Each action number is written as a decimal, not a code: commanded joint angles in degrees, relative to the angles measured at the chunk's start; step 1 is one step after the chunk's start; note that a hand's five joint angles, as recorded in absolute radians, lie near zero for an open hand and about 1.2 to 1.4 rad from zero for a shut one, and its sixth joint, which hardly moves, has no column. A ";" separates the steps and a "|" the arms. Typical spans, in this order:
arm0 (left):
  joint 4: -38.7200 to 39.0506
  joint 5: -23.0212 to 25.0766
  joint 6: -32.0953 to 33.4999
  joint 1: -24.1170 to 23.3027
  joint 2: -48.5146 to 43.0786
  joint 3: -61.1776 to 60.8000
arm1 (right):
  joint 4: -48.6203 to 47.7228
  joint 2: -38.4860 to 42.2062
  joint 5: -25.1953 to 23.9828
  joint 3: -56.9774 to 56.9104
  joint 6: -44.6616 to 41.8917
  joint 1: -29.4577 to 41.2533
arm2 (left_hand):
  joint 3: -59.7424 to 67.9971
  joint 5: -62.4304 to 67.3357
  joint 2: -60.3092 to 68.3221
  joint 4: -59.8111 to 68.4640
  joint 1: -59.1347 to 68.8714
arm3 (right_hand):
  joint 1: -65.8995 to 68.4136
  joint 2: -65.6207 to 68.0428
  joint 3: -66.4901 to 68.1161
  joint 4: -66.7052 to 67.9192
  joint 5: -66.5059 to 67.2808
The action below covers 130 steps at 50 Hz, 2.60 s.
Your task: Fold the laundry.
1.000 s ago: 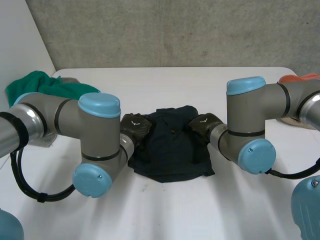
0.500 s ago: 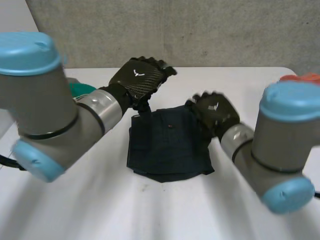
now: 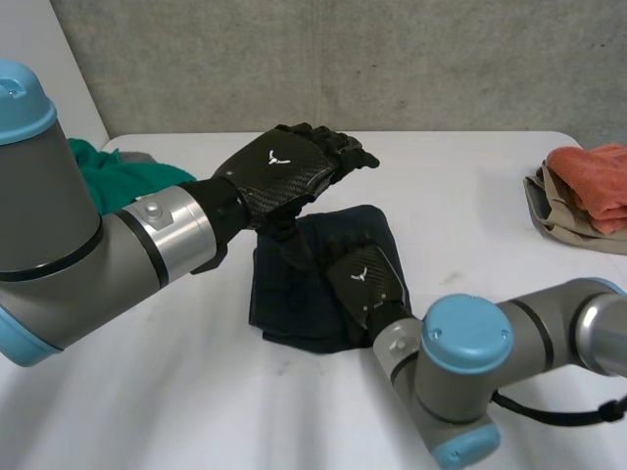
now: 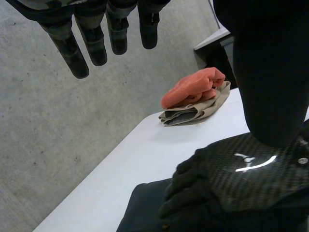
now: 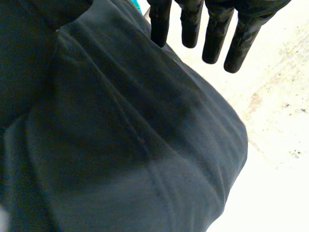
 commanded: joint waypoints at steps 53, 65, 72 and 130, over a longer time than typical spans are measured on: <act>1.17 0.20 -5.42 3.02 3.23 0.52 | 1.92 7.99 -25.94 -49.48 14.10 -45.34 | -0.18 -0.71 0.26 0.44 1.24 | 67.98 66.10 66.45 65.94 65.79; 1.25 0.20 -5.33 2.23 3.40 0.08 | -11.70 14.06 -38.78 -39.90 26.84 -56.86 | -0.18 -0.71 0.26 0.44 1.24 | 67.98 66.10 66.45 65.94 65.79; 1.34 0.20 -5.33 2.05 3.32 -0.19 | -18.91 17.49 -42.65 -33.57 28.78 -62.13 | -0.01 -0.54 0.43 0.61 1.41 | 67.98 66.10 66.45 65.94 65.79; 5.91 -6.91 -6.30 -0.32 6.57 -0.63 | 10.10 -31.19 -14.17 -12.49 9.00 -54.78 | -1.02 -1.55 -0.58 -0.40 0.40 | -2.02 -3.90 -3.55 -4.06 -4.21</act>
